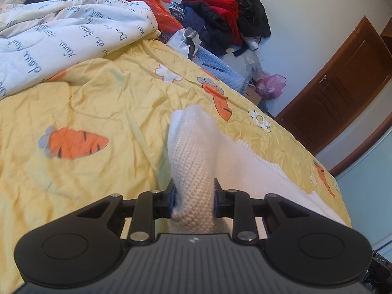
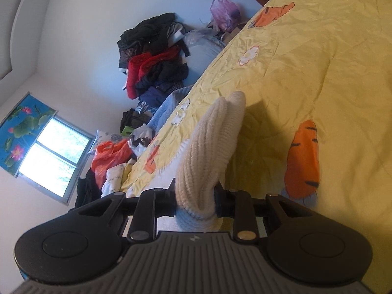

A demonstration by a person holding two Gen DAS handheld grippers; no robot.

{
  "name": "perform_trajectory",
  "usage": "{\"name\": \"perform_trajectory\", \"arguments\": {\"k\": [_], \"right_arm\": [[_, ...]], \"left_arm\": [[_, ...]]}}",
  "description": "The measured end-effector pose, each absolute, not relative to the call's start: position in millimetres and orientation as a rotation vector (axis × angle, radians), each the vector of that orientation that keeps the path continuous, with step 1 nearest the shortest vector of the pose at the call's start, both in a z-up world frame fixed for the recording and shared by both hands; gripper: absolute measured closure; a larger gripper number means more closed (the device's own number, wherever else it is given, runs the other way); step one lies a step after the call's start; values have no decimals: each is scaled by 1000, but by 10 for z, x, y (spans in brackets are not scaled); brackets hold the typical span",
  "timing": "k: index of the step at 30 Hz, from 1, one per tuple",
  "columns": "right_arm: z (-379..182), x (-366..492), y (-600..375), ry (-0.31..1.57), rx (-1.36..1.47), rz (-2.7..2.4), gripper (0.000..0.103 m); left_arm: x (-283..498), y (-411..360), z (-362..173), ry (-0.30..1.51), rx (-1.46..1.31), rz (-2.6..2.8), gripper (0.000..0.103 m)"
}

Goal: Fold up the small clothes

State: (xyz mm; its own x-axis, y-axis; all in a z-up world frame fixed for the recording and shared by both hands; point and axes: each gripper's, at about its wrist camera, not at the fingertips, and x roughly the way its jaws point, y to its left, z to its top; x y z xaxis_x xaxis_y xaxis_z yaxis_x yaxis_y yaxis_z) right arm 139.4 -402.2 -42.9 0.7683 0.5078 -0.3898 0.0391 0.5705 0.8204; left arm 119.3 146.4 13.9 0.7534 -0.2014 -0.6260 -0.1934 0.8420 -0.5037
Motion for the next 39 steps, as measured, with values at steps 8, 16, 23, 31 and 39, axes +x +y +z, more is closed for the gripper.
{"name": "perform_trajectory", "arguments": {"k": [8,16,23,31,39], "right_arm": [[-334,677,-4118,678,952,345,74],[-517,-46,-4221,724,1012,332,74],[-843,-149,-4264,761,1050,245,61],[-275,-196,-4251,663,575,185,24],[-95,1050,-3991,688,380,258,30]], "left_arm": [[393,1611,176,770,-652,-51,77],[-156,1796,-84,845,-677,-30,77],[-156,1913,-422,897,-691,-16,58],[-462,2083,149,736,-455,30,23],[786,1483,239,751,-222,54,23]]}}
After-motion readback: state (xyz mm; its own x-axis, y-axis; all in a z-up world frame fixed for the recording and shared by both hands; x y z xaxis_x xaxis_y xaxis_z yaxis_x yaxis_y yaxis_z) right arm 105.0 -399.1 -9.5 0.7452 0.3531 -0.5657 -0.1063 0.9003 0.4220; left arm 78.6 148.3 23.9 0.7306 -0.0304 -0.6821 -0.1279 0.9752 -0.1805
